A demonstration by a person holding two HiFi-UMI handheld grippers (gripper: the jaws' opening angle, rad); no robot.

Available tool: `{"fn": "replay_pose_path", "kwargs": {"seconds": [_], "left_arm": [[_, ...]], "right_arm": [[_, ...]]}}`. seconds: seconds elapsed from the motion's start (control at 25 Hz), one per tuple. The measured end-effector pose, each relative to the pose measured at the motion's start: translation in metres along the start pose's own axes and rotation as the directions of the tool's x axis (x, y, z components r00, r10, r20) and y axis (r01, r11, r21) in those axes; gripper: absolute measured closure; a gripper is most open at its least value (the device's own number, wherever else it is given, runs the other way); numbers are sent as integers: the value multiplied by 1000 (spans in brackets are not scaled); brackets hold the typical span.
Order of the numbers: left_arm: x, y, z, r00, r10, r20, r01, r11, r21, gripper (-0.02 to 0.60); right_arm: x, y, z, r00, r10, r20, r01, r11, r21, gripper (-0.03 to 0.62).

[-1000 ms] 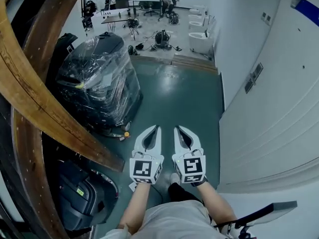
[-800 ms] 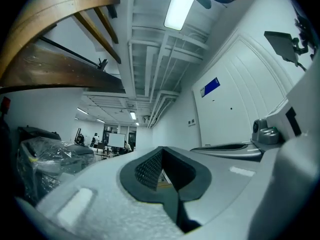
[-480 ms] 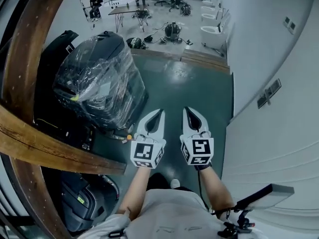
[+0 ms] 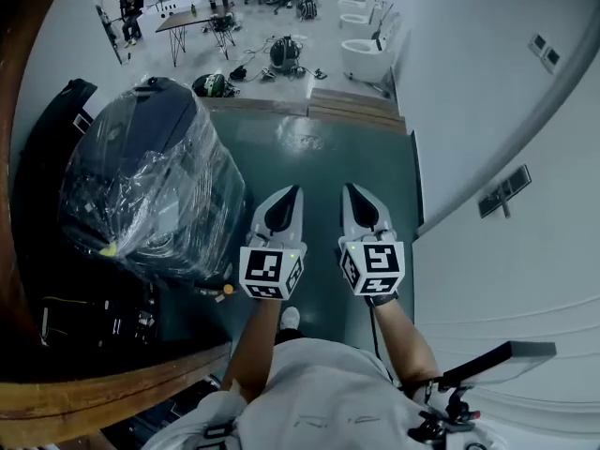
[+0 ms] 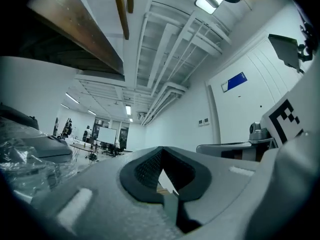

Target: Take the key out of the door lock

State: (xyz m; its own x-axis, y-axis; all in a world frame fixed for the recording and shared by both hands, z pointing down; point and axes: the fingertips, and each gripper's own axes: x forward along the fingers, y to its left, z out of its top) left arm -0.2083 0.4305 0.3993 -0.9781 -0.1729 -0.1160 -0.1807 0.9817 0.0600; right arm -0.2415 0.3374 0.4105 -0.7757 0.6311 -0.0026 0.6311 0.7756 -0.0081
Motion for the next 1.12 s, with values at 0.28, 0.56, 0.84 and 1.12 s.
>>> {"fn": "replay_pose_path", "kwargs": {"seconds": [0.28,0.56,0.84,1.12], "left_arm": [[76,48,3,997,-77,9,77,996,-33,580],[166,38,-13,983,-183,-6,183,982,-37,580],[299,-3,-14,967,-256,16,256,966,-20,580],[405,-58,-17,937,-348,20,349,937,-9,580]], "right_arm": [[78,-22,10,999,-52,6,52,998,24,592],[127,-92,3,990,-138,6,137,989,58,592],[173,-205,12,981,-186,50,181,980,86,592],[189,-316,21,955,-288,71,279,953,116,592]]}}
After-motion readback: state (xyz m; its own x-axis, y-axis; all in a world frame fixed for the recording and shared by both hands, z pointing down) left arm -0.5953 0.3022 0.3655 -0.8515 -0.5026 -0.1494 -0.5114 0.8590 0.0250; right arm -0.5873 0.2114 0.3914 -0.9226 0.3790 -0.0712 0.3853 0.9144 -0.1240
